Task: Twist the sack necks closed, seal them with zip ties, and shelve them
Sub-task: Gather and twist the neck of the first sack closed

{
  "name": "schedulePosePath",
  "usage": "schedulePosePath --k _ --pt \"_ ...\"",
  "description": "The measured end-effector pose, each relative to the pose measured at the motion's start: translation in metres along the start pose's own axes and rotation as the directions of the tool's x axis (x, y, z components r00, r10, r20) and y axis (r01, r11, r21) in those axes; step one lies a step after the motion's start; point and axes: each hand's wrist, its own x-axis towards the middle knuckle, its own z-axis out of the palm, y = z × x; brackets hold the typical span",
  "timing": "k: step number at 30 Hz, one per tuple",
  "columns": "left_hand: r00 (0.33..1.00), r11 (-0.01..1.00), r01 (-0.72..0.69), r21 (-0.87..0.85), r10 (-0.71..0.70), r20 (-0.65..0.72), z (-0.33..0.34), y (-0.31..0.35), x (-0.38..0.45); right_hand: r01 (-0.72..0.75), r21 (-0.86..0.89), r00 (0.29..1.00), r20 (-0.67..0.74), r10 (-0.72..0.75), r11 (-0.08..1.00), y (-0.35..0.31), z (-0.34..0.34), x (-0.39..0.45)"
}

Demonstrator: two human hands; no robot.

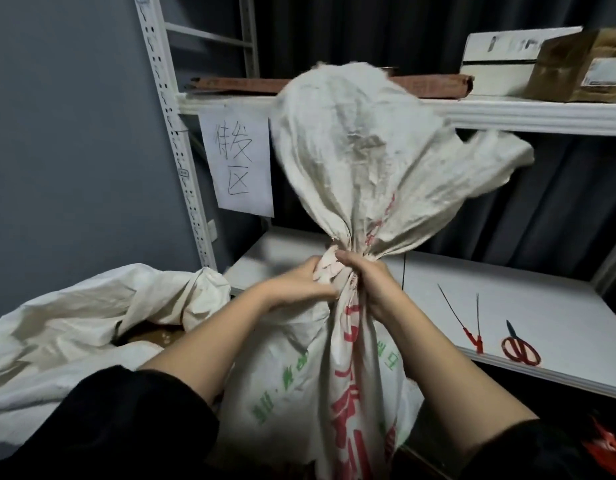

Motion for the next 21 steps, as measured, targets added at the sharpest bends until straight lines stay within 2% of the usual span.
schedulePosePath --k 4,5,7,10,13,15,16,18,20,21 --pt "0.991 0.997 -0.074 0.016 0.076 -0.113 0.029 -0.024 0.014 -0.019 0.067 1.0 0.02 0.017 0.998 -0.003 0.005 -0.004" --pt "0.985 0.993 -0.085 0.078 0.096 -0.143 0.032 -0.024 0.016 -0.012 0.09 1.0 0.013 0.011 0.996 -0.001 0.006 -0.005" --pt "0.978 0.984 -0.065 0.167 0.096 -0.186 0.036 -0.023 0.014 -0.016 0.09 0.999 0.038 0.013 0.996 0.002 0.007 -0.005" --pt "0.985 0.987 -0.032 0.157 0.058 -0.163 0.043 -0.027 0.012 -0.032 0.093 0.997 0.079 0.024 0.995 0.002 0.007 -0.007" --pt "0.971 0.947 0.082 0.311 -0.006 -0.238 0.04 -0.019 0.009 -0.007 0.098 1.0 -0.005 0.007 0.995 0.001 0.009 -0.005" --pt "0.983 0.925 0.076 0.372 -0.006 -0.186 0.034 -0.012 0.011 0.044 0.029 0.998 -0.037 -0.042 0.999 -0.001 0.011 -0.003" --pt "0.989 0.929 0.029 0.368 0.026 -0.144 0.031 -0.009 0.011 0.089 -0.021 0.996 -0.03 -0.09 0.996 -0.002 0.011 -0.001" --pt "0.987 0.988 -0.047 0.145 0.068 -0.143 0.026 -0.002 0.013 0.153 -0.123 0.988 0.013 -0.152 0.981 -0.007 0.012 0.0" --pt "0.971 0.993 -0.118 -0.03 0.109 -0.213 0.025 0.004 0.015 0.134 -0.231 0.988 0.105 -0.113 0.964 -0.01 0.013 0.0" --pt "0.957 0.989 -0.142 -0.041 0.127 -0.262 0.025 0.007 0.017 0.114 -0.297 0.986 0.154 -0.07 0.948 -0.011 0.013 0.0"
